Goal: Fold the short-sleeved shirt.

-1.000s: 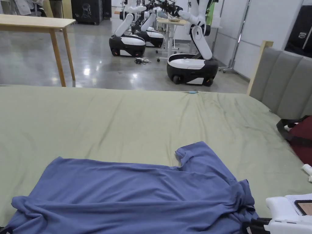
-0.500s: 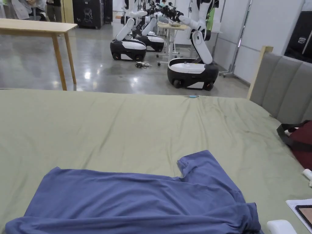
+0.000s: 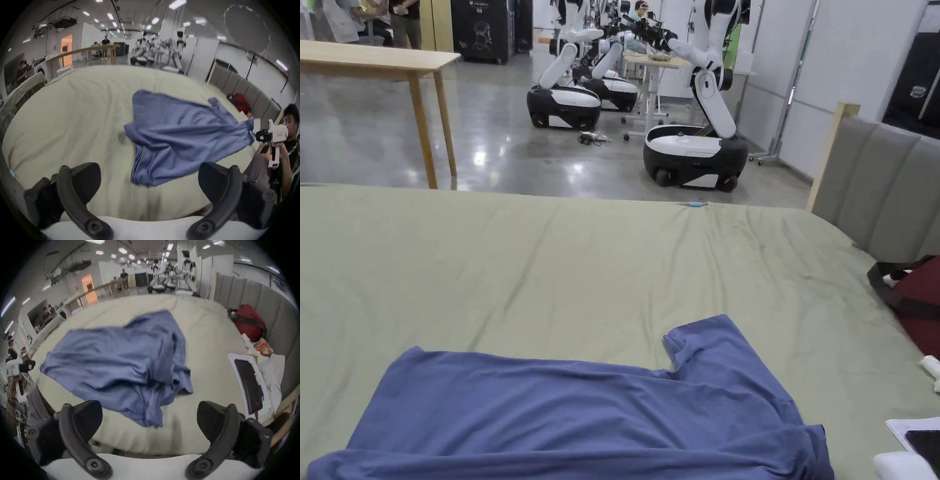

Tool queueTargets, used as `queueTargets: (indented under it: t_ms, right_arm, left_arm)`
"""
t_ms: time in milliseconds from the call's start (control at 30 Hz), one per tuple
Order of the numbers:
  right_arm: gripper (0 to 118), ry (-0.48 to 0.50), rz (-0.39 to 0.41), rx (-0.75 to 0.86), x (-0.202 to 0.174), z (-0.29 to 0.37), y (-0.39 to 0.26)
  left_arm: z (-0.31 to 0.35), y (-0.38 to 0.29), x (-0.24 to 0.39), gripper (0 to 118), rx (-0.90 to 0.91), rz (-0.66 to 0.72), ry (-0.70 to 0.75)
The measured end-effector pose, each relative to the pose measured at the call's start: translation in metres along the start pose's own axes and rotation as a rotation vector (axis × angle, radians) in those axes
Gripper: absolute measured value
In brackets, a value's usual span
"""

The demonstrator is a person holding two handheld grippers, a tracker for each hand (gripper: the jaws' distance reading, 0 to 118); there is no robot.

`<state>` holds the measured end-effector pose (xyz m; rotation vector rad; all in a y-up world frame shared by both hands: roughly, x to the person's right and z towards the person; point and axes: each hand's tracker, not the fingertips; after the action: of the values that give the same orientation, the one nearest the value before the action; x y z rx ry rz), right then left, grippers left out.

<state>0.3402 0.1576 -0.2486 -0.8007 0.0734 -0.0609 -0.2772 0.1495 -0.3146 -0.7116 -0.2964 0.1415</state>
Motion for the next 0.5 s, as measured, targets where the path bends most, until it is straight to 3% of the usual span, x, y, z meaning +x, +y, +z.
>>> queueTargets:
  t_ms: [200,233,267,300,333,367,400,500]
  right_arm:
    - [114,0.046,0.048,0.249,-0.042,0.086,-0.005]
    - [110,0.066,0.066,0.274,-0.049,0.095,-0.009]
    - [99,0.089,0.087,0.292,-0.058,0.102,-0.011]
    - [77,0.094,0.095,0.309,-0.063,0.107,-0.014]
    - [31,0.079,0.108,0.321,-0.070,0.112,-0.018]
    - [3,0.042,0.108,0.337,-0.076,0.112,-0.019]
    - [1,0.017,0.107,0.336,-0.077,0.110,-0.020]
    - [1,0.090,0.065,0.323,-0.074,0.109,-0.022]
  left_arm:
    - [0.052,0.012,0.022,117,0.133,-0.043,0.052]
    - [0.059,0.009,0.027,114,0.148,-0.048,0.063]
    - [0.066,0.006,0.031,106,0.150,-0.046,0.047]
    - [0.071,0.004,0.034,87,0.169,-0.043,0.032]
    - [0.074,0.001,0.037,45,0.178,-0.040,0.031]
    - [0.076,-0.002,0.039,9,0.193,-0.028,0.028]
    - [0.076,-0.004,0.041,0,0.208,-0.013,0.031]
    - [0.077,-0.008,0.040,0,0.211,0.014,0.014]
